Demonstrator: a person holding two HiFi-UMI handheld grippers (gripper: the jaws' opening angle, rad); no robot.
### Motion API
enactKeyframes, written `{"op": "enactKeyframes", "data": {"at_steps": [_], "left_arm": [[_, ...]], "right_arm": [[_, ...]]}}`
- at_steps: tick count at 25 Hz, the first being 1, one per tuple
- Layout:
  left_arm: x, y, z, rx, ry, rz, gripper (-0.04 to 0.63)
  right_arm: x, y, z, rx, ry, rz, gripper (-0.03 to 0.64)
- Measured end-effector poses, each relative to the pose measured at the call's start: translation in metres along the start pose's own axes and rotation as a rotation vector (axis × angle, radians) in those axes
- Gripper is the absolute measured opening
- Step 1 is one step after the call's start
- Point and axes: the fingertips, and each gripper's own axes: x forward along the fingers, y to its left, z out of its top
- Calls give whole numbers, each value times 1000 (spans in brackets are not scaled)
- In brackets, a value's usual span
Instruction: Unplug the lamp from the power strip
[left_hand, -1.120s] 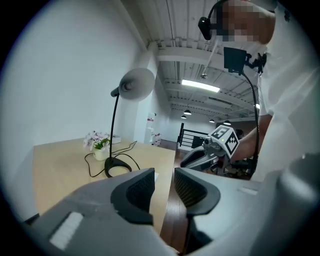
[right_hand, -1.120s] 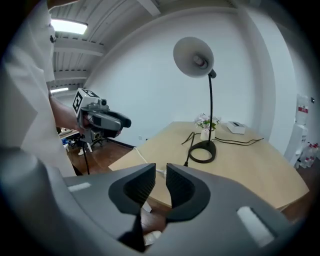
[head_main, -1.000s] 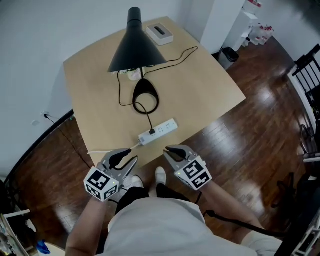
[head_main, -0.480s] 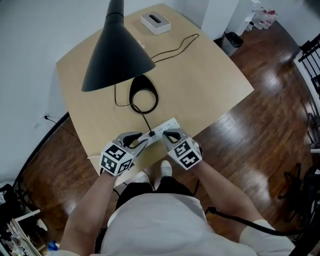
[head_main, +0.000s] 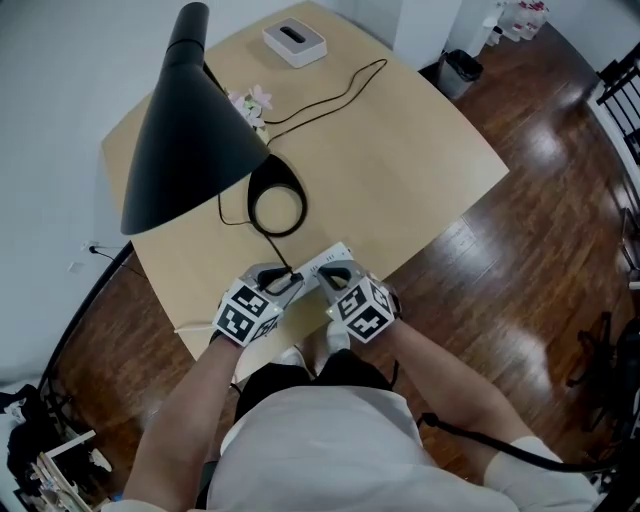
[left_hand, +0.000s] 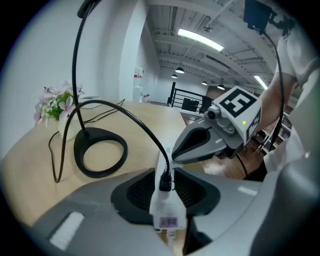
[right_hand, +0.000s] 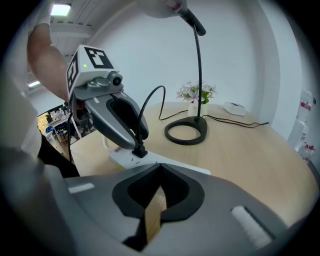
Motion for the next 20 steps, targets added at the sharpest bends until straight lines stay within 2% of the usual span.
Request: {"op": "enactKeyframes", "data": {"at_steps": [3, 11, 13, 16, 20], "left_arm": [[5, -3, -3, 40, 24, -2, 60], [3, -5, -2, 123, 31, 21, 54], [-4, -5, 5, 110, -8, 28, 52], [-19, 1, 18, 47, -73, 41, 52], [-35, 31, 6, -51, -78, 94, 54]], "right_arm": [[0, 1, 1, -7, 1, 1, 8], [-1, 1, 1, -24, -5, -27, 6], [0, 1, 1, -21, 1, -33, 6], [-1, 0, 0, -9, 0, -28, 8], [-1, 0, 1, -3, -2, -27, 6]]}}
